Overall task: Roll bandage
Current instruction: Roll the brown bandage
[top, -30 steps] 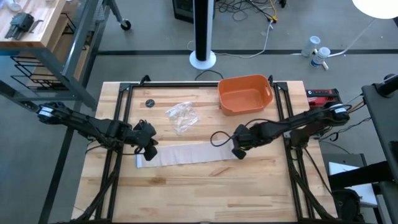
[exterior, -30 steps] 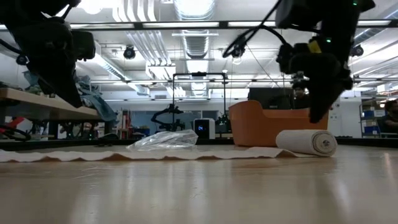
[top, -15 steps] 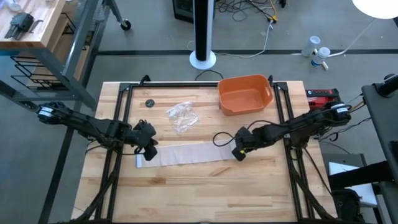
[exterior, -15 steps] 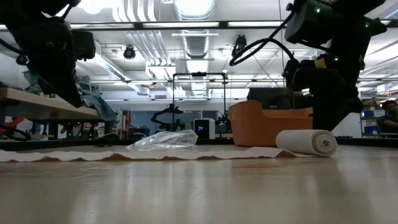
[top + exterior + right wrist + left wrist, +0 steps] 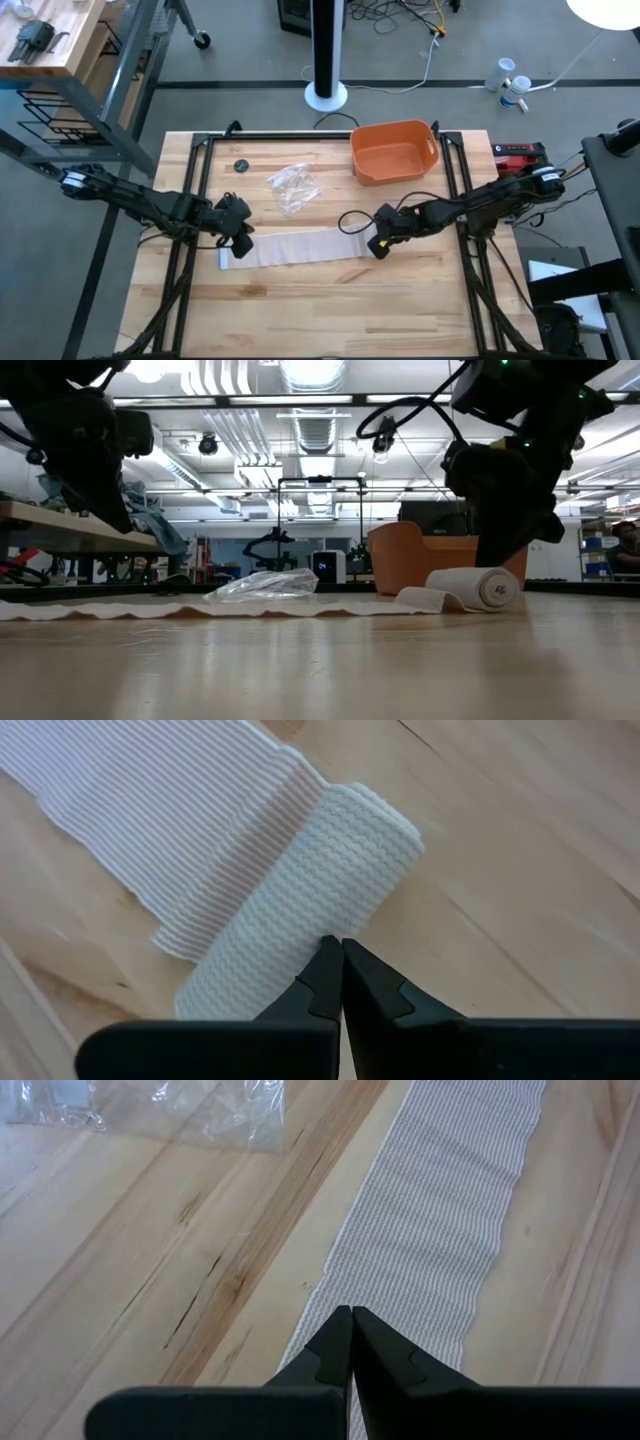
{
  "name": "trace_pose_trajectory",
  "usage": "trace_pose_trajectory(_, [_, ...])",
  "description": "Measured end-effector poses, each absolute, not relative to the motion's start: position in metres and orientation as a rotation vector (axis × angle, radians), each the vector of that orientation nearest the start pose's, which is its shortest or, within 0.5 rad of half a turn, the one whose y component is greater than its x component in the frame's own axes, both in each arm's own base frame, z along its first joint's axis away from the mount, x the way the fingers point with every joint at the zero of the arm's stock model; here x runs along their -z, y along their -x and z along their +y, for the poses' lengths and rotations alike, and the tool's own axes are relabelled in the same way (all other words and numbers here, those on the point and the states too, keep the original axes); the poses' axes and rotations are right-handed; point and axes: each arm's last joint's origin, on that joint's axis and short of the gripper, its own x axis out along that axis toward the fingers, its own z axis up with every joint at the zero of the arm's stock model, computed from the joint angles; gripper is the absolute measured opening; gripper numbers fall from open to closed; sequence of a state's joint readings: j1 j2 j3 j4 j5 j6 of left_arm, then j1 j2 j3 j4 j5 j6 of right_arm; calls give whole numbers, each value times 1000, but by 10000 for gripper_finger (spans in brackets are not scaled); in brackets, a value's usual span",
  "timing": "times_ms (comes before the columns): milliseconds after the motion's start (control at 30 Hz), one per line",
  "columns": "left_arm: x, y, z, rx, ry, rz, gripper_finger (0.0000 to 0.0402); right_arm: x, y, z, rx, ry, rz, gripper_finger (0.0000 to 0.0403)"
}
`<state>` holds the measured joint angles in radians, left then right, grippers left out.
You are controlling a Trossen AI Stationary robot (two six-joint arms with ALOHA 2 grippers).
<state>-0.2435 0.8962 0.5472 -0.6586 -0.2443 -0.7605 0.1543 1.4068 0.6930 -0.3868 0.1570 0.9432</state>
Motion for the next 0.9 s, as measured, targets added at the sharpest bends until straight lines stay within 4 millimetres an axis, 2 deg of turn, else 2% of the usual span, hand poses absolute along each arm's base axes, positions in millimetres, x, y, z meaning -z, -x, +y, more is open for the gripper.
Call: trace_pose_trajectory(900, [-201, -154, -31, -366, 455, 914, 0, -165, -248, 34, 477, -692, 935, 0])
